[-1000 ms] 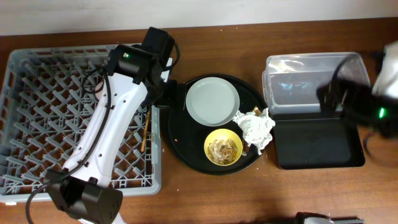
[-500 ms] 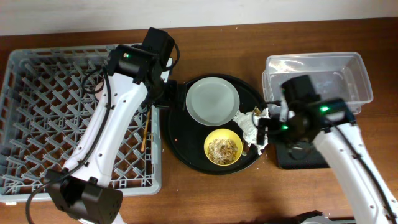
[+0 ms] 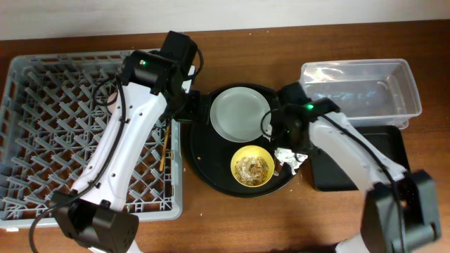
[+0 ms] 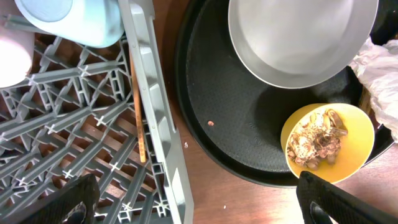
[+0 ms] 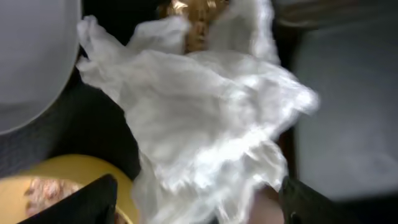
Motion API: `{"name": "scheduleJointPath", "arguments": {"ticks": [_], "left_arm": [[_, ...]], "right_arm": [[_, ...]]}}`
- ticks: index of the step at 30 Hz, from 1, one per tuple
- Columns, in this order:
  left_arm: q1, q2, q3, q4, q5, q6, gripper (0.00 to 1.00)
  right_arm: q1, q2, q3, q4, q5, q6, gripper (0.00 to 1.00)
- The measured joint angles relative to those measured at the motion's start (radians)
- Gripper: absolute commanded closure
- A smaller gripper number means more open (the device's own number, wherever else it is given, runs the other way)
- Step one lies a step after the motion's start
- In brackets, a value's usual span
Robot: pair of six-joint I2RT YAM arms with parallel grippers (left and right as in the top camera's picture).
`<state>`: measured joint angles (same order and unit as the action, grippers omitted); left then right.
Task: Sort waste into correct bins and load items into the dishwasher rack
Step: 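Reach right gripper to the crumpled white tissue and grasp it, then lift the tissue with right gripper toward the clear plastic bin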
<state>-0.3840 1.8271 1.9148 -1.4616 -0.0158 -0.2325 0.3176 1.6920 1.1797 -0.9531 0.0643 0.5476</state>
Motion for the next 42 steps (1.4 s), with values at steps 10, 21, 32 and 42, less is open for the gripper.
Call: {"name": "scheduleJointPath", "arguments": {"ticks": [10, 21, 32, 42], "left_arm": [[0.0, 0.0, 0.0, 0.0, 0.0, 0.0, 0.01], [0.0, 0.0, 0.0, 0.0, 0.0, 0.0, 0.01], [0.0, 0.0, 0.0, 0.0, 0.0, 0.0, 0.0], [0.0, 0.0, 0.0, 0.0, 0.0, 0.0, 0.01]], "right_arm": [[0.046, 0.13, 0.0, 0.058, 0.004, 0.005, 0.32], [0.046, 0.176, -0.006, 0.08, 0.011, 0.006, 0.66], [0.04, 0.176, 0.025, -0.006, 0.033, 0.002, 0.96], [-0.006, 0.144, 0.404, -0.29, 0.033, -0.069, 0.96]]}}
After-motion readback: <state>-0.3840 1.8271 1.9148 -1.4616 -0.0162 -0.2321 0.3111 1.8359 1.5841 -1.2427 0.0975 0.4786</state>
